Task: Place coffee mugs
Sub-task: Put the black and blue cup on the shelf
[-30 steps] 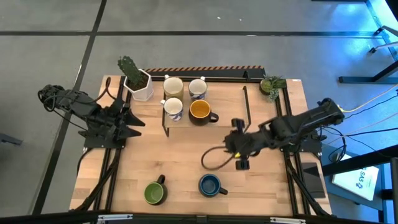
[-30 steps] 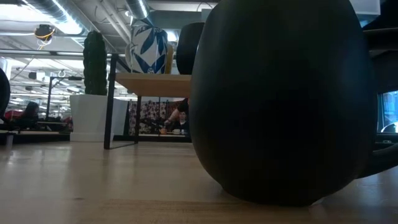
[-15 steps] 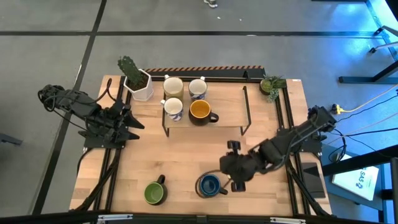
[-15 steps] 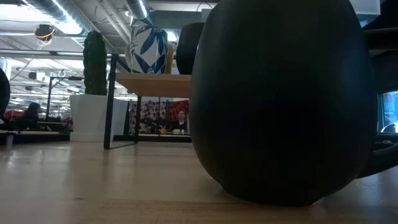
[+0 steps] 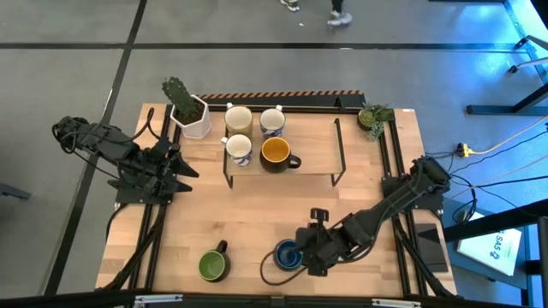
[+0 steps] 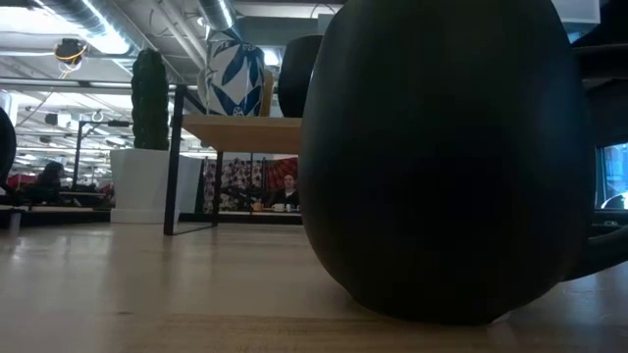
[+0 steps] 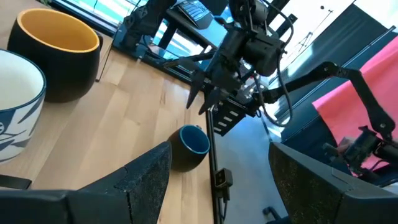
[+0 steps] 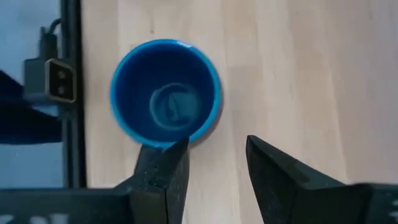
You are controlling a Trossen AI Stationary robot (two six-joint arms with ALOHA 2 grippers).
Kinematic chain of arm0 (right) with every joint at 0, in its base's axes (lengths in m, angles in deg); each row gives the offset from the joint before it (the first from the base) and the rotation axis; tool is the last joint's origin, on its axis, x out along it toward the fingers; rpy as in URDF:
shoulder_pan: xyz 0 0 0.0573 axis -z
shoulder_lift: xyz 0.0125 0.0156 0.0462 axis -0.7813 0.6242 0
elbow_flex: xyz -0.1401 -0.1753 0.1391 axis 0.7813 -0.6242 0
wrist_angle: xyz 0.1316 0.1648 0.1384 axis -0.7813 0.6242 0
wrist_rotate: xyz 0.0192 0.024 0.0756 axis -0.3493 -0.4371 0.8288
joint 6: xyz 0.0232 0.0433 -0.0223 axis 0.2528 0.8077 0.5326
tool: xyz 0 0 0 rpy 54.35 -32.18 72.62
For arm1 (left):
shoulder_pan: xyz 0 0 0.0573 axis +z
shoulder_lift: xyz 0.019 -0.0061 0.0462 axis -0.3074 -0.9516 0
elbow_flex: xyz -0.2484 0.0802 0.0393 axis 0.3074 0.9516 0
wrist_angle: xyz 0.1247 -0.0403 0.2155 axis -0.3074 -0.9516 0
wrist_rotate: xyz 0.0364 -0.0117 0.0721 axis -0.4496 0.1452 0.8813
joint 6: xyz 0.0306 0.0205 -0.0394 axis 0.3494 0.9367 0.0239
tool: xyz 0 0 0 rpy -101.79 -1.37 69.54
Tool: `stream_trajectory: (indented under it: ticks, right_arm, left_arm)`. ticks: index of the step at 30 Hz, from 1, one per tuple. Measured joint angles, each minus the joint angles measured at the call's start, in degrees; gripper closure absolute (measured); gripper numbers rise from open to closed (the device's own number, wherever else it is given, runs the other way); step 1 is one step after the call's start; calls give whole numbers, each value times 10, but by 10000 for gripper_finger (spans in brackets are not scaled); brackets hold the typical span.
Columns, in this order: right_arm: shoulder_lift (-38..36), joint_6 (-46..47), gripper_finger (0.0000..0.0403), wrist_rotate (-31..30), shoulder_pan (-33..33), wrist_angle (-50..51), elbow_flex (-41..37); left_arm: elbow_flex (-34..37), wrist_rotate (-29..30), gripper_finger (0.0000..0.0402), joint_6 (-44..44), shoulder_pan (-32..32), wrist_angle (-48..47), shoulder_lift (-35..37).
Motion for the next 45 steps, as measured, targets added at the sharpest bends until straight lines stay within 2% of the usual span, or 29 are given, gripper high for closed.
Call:
stream_trajectory:
  ticks: [17,23,26,30,31,35,40,45]
  right_arm:
    - [64,2,258,-6,22,-41,0]
    - [99,-29,260,34,33,-47,0]
    - [104,-36,289,37,38,-49,0]
    - [104,-40,380,36,46,-48,0]
    - [104,-44,388,40,50,-44,0]
    - [107,-40,392,67,65,-39,1]
    - [109,-71,397,74,74,-30,13]
    - [112,-118,399,71,91,17,58]
  left_arm:
    - [0,0,139,0,0,-4,0]
    - [0,0,139,-11,0,-4,0]
    - [0,2,139,-15,0,-4,0]
    - [0,3,139,-17,0,-4,0]
    - [0,3,139,-17,0,-4,0]
    - [0,3,139,-17,0,-4,0]
    - [0,3,139,-16,0,-4,0]
    - [0,3,139,-16,0,-4,0]
